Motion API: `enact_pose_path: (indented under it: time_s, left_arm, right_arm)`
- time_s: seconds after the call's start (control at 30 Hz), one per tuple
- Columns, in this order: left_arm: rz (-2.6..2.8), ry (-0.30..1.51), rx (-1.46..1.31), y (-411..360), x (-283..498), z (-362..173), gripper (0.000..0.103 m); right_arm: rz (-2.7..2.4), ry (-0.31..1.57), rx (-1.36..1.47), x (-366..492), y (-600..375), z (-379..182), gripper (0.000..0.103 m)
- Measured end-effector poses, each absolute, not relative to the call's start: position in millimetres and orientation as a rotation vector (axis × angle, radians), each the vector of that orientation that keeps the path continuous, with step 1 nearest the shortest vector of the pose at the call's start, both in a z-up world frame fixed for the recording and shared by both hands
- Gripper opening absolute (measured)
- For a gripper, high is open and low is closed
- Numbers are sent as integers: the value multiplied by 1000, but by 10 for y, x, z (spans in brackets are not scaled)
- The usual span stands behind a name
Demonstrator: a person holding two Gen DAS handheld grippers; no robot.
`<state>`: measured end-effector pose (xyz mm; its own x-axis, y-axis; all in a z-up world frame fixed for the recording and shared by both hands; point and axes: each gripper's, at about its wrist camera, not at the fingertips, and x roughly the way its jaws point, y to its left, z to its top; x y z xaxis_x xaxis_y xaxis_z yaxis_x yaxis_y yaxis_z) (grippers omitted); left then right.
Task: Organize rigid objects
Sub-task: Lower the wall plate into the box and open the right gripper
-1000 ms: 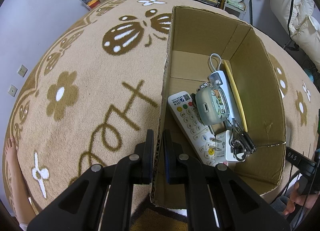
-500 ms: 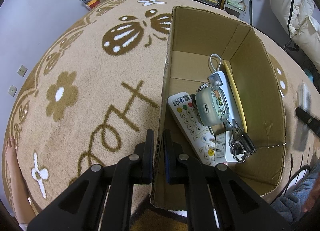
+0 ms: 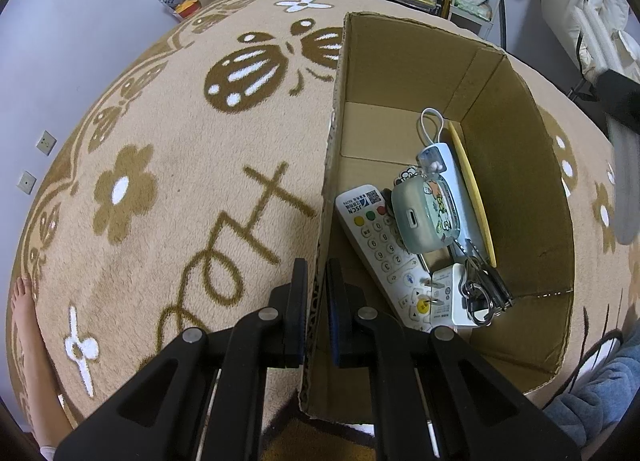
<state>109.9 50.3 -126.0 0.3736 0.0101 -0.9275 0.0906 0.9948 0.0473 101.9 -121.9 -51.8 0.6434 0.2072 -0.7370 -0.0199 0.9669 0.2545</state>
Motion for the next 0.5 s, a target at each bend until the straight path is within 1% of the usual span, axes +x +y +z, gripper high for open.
enact_pose_path:
  time_s: [0.3, 0.5]
  left_arm:
    - [-52, 1187, 91, 497, 1100, -1265, 8]
    - [-54, 1187, 89, 498, 1106, -1269, 8]
  right_arm:
    - [196, 930, 175, 1084, -959, -852, 53]
    - [180, 940, 153, 1098, -961, -892, 53]
